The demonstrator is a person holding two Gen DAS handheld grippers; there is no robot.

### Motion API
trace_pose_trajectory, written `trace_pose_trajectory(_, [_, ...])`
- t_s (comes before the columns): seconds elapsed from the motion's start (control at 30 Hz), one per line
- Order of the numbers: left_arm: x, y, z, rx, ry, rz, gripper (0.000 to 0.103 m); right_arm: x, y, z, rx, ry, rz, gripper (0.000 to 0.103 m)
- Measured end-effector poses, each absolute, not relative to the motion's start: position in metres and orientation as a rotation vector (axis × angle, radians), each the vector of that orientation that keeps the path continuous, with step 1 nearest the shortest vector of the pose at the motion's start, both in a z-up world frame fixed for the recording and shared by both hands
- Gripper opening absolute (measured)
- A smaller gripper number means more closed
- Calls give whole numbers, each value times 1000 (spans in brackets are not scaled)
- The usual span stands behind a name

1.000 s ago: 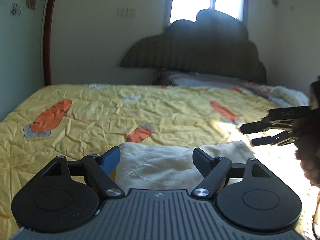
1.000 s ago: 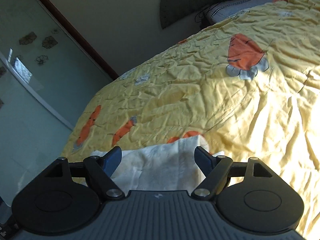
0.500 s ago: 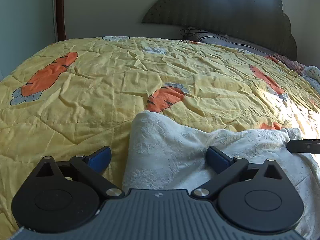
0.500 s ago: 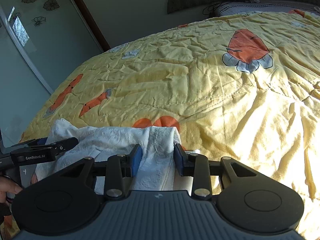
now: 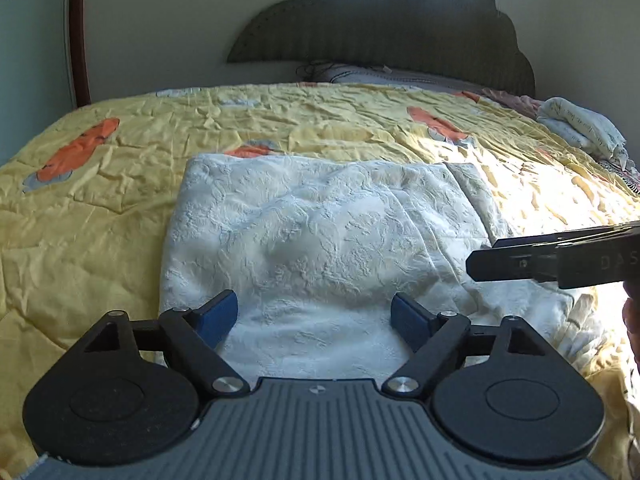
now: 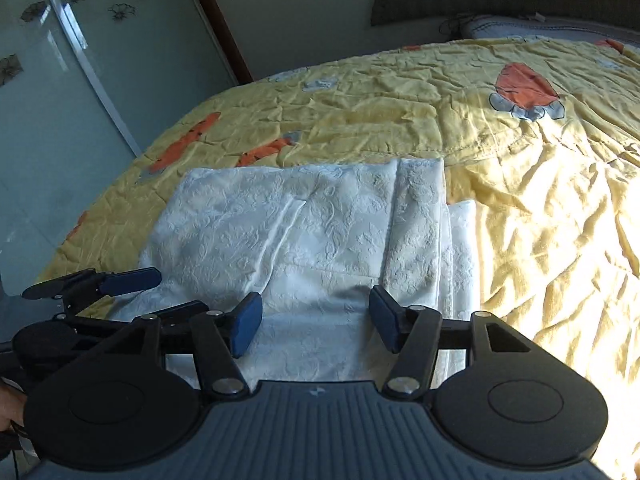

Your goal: Fold towel

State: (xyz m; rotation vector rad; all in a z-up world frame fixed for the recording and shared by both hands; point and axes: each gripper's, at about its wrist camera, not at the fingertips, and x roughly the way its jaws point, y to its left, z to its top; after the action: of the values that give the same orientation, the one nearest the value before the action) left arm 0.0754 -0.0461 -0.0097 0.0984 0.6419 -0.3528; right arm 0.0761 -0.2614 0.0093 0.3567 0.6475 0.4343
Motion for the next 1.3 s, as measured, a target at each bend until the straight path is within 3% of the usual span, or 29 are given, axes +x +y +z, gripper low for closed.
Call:
trace_pose_trajectory(0.1, [79,-49,-14,119,639,-330,93,75,-255,15,321,654,413,58])
trace_pose_trajectory(0.23, [64,-42,3,118,652,-311,80,56,-252,39,298,668,321,60])
trace_pose_trajectory(0.47, [-3,-24,1,106,591,-303,85,10,-238,15,239,626,386,62])
trace_pose_trajectory(0.63, [-31,-17,18,76,562,-281,84,-13,-250,40,307,625,310,63])
trace_pose_trajectory(0.73, [-50,-20,13,59,575,-305,84,-37,-251,36,334,624,294,78])
trace_pose_trajectory(0.93, [-56,-32,-14,86,638,-246,88,-54,-224,3,291,663,208,81])
trace_pose_trajectory(1.03, [-53,-28,-21,72,657,-215,98,-61,-209,-6,220,616,156,86])
trace_pose_trajectory(1.13, [-52,-27,-22,77,658,-215,101,-63,-197,-8,158,614,92,91])
trace_pose_trajectory(1.2, [-52,-27,-21,72,662,-213,103,-59,-200,-8,193,647,38,102])
trace_pose_trajectory(1.3, [-52,-29,-22,86,663,-209,103,-58,-205,-9,207,645,38,102])
